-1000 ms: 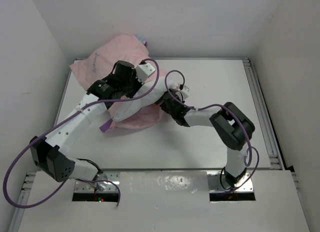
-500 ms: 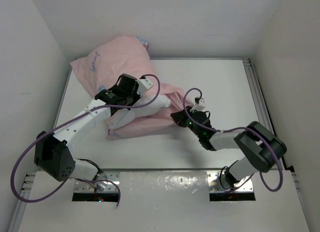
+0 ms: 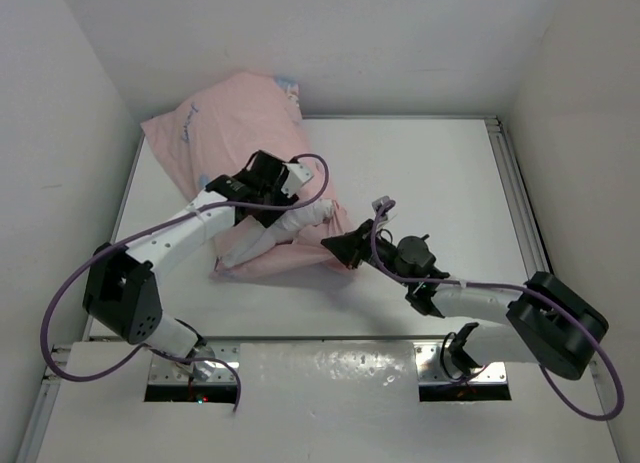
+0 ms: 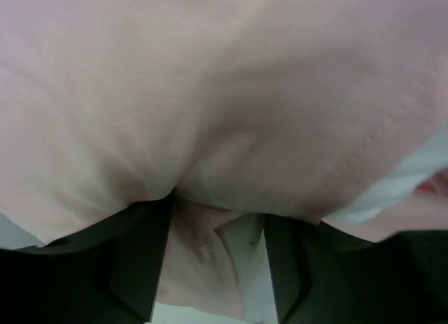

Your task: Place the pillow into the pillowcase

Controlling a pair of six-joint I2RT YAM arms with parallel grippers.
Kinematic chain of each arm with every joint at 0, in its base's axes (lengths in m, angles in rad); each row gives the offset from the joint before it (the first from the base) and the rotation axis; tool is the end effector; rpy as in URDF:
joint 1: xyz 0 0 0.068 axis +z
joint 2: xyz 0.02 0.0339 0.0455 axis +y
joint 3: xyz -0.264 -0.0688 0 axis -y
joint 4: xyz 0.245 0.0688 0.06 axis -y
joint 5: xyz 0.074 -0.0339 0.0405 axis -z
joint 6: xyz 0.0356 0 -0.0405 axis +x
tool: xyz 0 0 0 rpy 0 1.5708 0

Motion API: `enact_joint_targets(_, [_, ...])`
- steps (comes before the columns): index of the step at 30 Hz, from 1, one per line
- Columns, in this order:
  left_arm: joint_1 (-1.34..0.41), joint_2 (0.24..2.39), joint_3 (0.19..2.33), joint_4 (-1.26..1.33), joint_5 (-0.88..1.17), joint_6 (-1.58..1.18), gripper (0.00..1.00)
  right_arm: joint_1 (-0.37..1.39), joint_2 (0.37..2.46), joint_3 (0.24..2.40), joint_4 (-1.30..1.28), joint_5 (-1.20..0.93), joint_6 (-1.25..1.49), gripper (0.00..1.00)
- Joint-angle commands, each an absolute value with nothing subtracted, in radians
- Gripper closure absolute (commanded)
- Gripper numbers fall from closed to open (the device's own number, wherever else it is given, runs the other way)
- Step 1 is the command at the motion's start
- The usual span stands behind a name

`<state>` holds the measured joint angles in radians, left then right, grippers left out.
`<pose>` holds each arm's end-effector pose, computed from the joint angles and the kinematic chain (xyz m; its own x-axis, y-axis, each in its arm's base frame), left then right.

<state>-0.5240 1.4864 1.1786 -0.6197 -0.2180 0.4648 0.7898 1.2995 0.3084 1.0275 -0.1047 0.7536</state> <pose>0.2763 -0.1508 0.2725 -0.4507 0.7659 -0.4586 0.6468 0.6342 0.4236 0.1684 0.1752 0.1997 -0.5149 0.4472 -0.7313 -0.5862 0.4388 0.6810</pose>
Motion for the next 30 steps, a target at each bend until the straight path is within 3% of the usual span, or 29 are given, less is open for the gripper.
enact_joint_targets(1, [-0.506,1.477,1.296,-0.613,-0.099,0.437,0.45,0.815,1.243,0.275,1.155,-0.146,0.741,1.00])
enact_joint_targets(3, [-0.496,1.465,1.427,-0.699,0.031,0.425,0.24,0.813,1.253,0.273,1.158,-0.135,0.761,1.00])
enact_joint_targets(6, [-0.505,1.422,1.529,-0.808,0.256,0.446,0.01,0.813,1.293,0.265,1.219,-0.107,0.810,1.00])
enact_joint_targets(10, [-0.535,1.316,1.565,-0.839,0.418,0.494,0.00,0.815,1.348,0.264,1.325,-0.058,0.883,1.00])
enact_joint_targets(11, [-0.541,1.313,1.565,-0.860,0.442,0.505,0.01,0.815,1.353,0.267,1.328,-0.055,0.891,1.00])
enact_joint_targets(15, [-0.607,1.308,1.406,-0.844,0.438,0.488,0.82,0.830,1.348,0.272,1.324,-0.029,0.899,1.00])
enact_joint_targets(16, [-0.617,1.312,1.372,-0.835,0.428,0.479,0.85,0.833,1.345,0.265,1.324,-0.023,0.900,1.00])
enact_joint_targets(19, [-0.618,1.344,1.299,-0.822,0.440,0.462,0.85,0.847,1.322,0.233,1.319,0.017,0.900,1.00])
enact_joint_targets(22, [-0.624,1.374,1.255,-0.781,0.452,0.450,0.69,0.868,1.299,0.196,1.293,0.060,0.913,1.00])
enact_joint_targets(30, [-0.658,1.534,1.269,-0.749,0.511,0.434,0.54,0.940,1.243,0.146,1.169,0.213,0.900,1.00])
